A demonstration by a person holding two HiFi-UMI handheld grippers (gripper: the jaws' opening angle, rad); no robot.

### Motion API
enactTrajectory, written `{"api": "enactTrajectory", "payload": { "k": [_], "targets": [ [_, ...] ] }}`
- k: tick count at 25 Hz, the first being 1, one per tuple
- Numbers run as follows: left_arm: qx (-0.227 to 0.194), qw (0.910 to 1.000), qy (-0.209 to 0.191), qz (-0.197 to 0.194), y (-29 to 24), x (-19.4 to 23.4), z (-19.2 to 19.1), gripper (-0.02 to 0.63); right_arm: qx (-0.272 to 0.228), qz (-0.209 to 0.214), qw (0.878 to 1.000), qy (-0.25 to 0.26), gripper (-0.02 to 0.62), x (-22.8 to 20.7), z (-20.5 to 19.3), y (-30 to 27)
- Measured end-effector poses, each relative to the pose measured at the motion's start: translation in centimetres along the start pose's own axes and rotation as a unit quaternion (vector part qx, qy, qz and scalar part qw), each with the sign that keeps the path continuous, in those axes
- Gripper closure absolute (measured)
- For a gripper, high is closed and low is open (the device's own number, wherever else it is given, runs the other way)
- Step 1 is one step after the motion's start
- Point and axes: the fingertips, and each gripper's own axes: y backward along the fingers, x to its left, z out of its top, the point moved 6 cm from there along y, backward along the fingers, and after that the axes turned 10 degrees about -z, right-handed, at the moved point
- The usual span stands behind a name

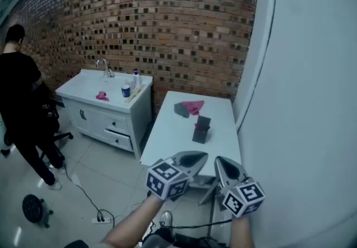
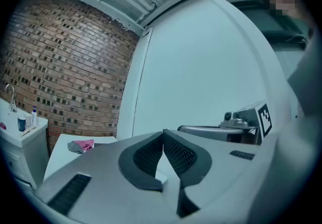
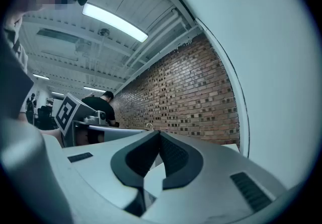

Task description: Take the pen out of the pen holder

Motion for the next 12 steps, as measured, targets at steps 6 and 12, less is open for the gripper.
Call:
{"api": "enactTrajectory", "payload": {
  "k": [6, 12],
  "targets": [
    [0.001, 1.0000, 0.006, 0.000, -1.1, 3.3, 0.3, 0.600, 0.001, 0.004, 1.000, -0.009, 0.594, -1.4, -0.5, -3.2],
    [0.004, 0.9999, 0.012, -0.005, -2.9, 7.1, 0.2, 0.600, 0.005, -0.004, 1.000, -0.011, 0.594, -3.3, -0.6, -6.9]
  ]
}}
